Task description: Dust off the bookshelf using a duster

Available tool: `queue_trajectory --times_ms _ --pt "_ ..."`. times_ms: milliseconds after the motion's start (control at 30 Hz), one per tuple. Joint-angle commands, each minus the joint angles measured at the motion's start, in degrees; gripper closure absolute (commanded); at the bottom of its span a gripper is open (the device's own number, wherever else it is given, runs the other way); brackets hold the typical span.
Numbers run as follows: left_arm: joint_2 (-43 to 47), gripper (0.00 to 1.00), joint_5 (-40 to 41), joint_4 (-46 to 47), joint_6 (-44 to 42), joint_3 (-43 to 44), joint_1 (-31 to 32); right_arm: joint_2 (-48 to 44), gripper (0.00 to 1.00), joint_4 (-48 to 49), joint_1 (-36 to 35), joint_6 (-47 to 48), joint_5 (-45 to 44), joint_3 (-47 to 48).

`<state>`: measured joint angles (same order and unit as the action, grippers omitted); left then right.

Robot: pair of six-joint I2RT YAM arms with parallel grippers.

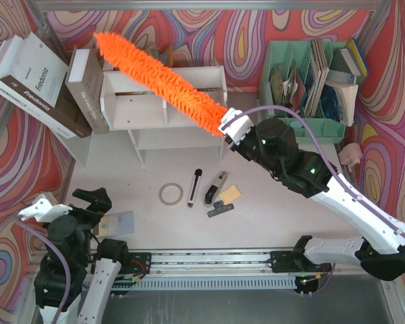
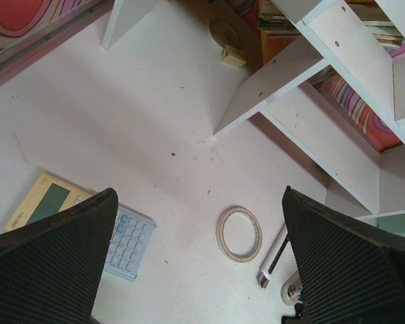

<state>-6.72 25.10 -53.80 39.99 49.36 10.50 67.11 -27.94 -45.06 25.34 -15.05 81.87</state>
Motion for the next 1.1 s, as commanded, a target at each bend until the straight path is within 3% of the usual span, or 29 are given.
queue_trajectory --times_ms 0,333,533,1067 --pt "0.1 0.02 0.2 1.0 -0.6 -0.7 -0.2 -2.2 1.0 -1.2 -2.7 -3.2 3.7 -1.6" --pt "0.2 0.02 0.0 1.0 -0.6 -0.7 -0.2 0.1 1.0 0.5 -7.3 -5.0 4.8 -2.6" --pt "0.6 0.02 0.0 1.0 -0.5 -0.8 -0.2 3.7 1.0 4.3 -9.3 -3.8 -0.8 1.3" --pt "1.0 0.02 -0.2 1.2 -0.7 -0.8 -0.2 15.9 1.0 -0.4 -11.3 13.7 -1.4 25.7"
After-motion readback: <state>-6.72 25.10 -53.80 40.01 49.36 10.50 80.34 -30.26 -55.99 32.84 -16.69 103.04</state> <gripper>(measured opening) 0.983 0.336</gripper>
